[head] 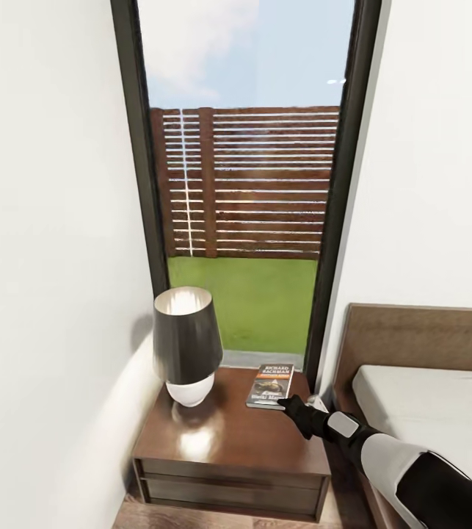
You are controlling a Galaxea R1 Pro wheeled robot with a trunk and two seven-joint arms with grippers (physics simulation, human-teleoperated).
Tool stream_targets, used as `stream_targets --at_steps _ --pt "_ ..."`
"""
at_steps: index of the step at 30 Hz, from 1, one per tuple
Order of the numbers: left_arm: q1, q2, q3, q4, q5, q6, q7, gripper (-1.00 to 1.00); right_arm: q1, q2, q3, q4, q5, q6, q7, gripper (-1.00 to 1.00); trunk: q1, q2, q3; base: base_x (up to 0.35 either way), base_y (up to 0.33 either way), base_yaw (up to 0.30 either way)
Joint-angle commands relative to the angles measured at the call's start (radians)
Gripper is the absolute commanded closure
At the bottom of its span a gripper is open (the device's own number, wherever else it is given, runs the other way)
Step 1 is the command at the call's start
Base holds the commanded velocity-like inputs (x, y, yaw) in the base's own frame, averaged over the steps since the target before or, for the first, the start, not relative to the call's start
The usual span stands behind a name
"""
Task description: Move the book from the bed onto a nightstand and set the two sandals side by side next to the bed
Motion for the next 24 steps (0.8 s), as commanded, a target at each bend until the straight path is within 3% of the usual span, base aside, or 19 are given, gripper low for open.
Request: stream_targets --at_steps 1,24 --pt "-0.001 0.000 0.005 0.002 -0.001 -0.003 -0.005 -1.00 -0.001 0.000 0.008 0.002 -0.009 0.004 0.006 1.00 0.000 -0.001 -0.001 0.112 0.000 0.000" --pt "-0.001 -0.001 0.005 0.002 -0.001 -0.003 -0.005 -1.00 -0.001 0.001 0.008 0.002 -0.008 0.009 -0.025 1.00 0.000 -0.001 -0.001 0.112 0.000 0.000"
